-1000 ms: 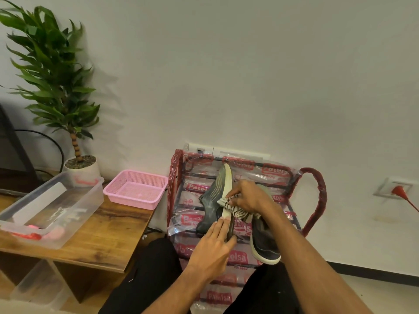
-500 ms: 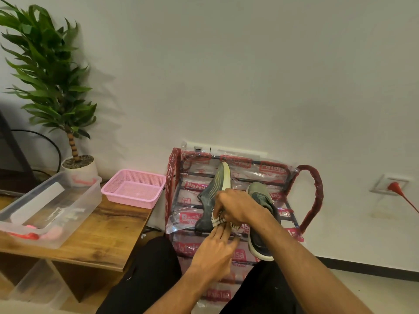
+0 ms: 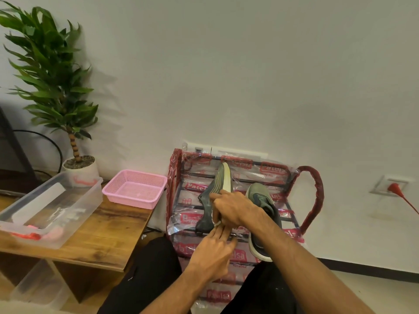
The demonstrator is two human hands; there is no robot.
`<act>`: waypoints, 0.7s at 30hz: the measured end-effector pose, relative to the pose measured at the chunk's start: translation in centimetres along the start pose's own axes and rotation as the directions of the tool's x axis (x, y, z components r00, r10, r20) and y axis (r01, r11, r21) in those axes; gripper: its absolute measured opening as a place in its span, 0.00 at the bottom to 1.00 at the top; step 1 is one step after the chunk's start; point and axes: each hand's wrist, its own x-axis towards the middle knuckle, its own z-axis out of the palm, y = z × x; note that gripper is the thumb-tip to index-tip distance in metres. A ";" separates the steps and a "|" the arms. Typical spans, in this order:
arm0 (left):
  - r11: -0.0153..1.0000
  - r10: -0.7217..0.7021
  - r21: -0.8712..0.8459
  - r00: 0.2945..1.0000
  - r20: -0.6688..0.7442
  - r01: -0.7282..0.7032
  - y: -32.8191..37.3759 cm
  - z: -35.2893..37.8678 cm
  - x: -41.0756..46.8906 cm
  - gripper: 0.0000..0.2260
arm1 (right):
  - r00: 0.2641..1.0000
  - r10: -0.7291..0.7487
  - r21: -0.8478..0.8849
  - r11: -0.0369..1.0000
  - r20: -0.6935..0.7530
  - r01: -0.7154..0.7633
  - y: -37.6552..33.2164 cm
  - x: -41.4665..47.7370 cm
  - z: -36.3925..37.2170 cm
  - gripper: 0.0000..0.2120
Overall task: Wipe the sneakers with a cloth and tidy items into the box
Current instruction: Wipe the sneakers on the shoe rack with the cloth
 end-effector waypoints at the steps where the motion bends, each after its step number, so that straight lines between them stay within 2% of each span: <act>1: 1.000 -0.005 -0.007 1.000 -0.006 0.005 0.1 0.1 0.1 0.23 | 1.000 0.001 0.000 1.000 0.010 -0.001 0.0 -0.1 0.0 0.12; 8: 0.999 -0.018 0.041 1.000 -0.016 0.018 0.0 0.0 0.2 0.22 | 0.996 -0.014 -0.095 0.996 -0.093 0.005 -0.1 -0.2 0.9 0.12; 12: 0.999 -0.022 0.024 1.000 0.017 0.022 0.2 -0.3 0.2 0.23 | 0.985 0.072 -0.091 0.992 -0.155 -0.086 1.1 0.4 1.9 0.11; 18: 0.999 -0.035 -0.031 0.999 0.010 0.035 -0.1 -0.1 0.0 0.22 | 0.920 0.319 0.145 0.945 -0.227 -0.292 2.7 1.0 3.1 0.12; 21: 0.996 -0.052 -0.078 0.995 -0.090 0.045 -0.7 0.7 0.1 0.22 | 0.855 0.453 0.376 0.860 -0.251 -0.345 3.4 0.7 3.4 0.13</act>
